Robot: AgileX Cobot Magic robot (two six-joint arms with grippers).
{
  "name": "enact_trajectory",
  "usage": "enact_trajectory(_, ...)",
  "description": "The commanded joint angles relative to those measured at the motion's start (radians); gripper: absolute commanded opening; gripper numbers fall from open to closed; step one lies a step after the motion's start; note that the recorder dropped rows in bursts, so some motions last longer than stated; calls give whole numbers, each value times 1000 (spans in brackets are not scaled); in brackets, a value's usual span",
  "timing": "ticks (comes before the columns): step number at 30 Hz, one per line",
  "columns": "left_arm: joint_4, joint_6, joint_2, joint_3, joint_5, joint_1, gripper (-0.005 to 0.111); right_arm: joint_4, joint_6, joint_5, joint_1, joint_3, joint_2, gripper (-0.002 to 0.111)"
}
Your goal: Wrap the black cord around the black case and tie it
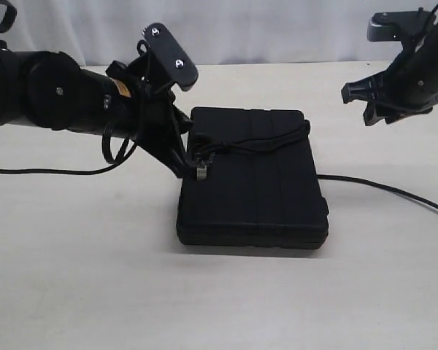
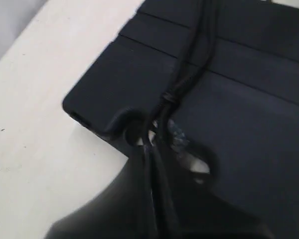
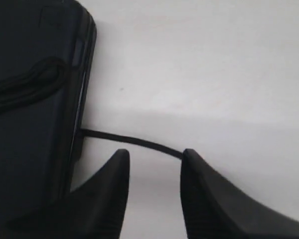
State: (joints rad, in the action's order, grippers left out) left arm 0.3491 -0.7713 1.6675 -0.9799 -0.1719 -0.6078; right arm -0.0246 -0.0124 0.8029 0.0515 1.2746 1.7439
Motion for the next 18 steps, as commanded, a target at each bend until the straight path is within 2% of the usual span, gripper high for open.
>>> enact_trajectory(1,25,-141,-7,2,-64,-39,0,-99,79,16,-31,-72,-7,36)
enact_trajectory(4,25,-183,0,2,39,-74,0,-96,79,12,-31,-126,-7,36)
enact_trajectory(6,17,-198,7,-2,103,-80,4,-101,77,12,-31,-147,-7,36)
enact_trajectory(9,-66,-226,16,-4,73,-86,23,-101,73,20,-26,-153,-7,36)
enact_trajectory(11,-112,-226,25,-4,57,-86,41,-132,80,22,-26,-153,-9,36)
enact_trajectory(13,-128,-226,45,-4,90,-86,55,-148,88,22,-26,-153,-9,36)
enact_trajectory(14,-128,-226,57,-4,113,-86,58,-150,90,22,-26,-153,-9,36)
enact_trajectory(18,-126,-226,125,-23,140,-86,59,-150,94,21,-26,-153,-9,36)
